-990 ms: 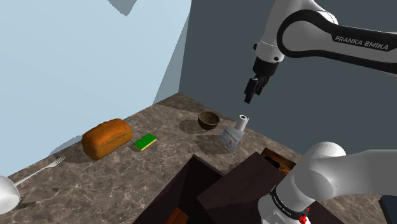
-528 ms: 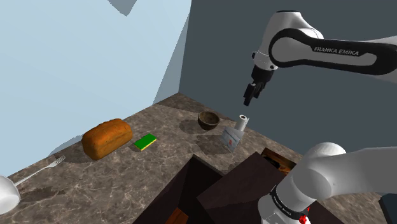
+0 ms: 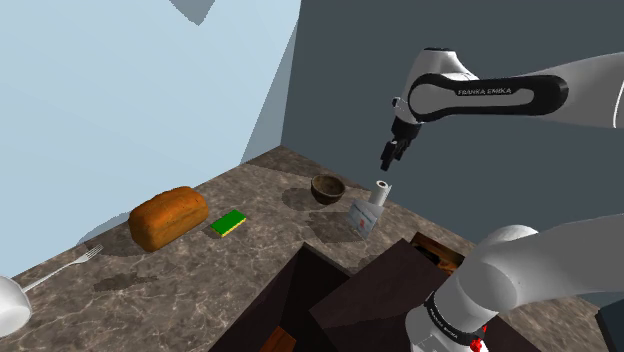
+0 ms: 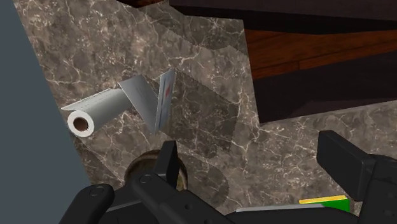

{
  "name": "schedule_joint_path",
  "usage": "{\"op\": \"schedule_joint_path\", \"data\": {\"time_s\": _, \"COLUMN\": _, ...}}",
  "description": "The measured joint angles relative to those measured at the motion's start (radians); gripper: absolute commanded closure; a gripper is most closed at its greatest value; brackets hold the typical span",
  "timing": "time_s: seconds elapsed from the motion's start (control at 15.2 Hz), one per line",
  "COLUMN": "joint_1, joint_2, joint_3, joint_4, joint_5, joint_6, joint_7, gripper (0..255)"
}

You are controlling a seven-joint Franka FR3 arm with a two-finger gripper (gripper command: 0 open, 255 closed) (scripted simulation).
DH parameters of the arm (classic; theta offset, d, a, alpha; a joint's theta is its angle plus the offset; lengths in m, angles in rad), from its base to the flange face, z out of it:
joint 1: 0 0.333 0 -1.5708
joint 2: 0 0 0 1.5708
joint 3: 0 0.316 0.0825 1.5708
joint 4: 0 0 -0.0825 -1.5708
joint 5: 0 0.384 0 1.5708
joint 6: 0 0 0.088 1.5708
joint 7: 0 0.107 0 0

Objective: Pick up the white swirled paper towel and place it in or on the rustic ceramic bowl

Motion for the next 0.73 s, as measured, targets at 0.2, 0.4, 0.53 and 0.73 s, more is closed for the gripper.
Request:
{"op": "schedule_joint_path", "data": {"time_s": 0.2, "joint_1": -0.015, "joint_2": 0.08, "joint_3": -0.05, "joint_4": -0.011, "joint_5": -0.014, "joint_6": 0.099, "joint_7": -0.045, "gripper": 0}}
{"op": "schedule_joint_path", "data": {"time_s": 0.4, "joint_1": -0.029, "joint_2": 0.186, "joint_3": -0.109, "joint_4": 0.022, "joint_5": -0.015, "joint_6": 0.181, "joint_7": -0.11, "gripper": 0}}
{"op": "schedule_joint_path", "data": {"time_s": 0.53, "joint_1": -0.034, "joint_2": 0.246, "joint_3": -0.14, "joint_4": 0.035, "joint_5": -0.009, "joint_6": 0.232, "joint_7": -0.147, "gripper": 0}}
{"op": "schedule_joint_path", "data": {"time_s": 0.73, "joint_1": -0.042, "joint_2": 0.349, "joint_3": -0.189, "joint_4": 0.065, "joint_5": 0.017, "joint_6": 0.312, "joint_7": -0.214, "gripper": 0}}
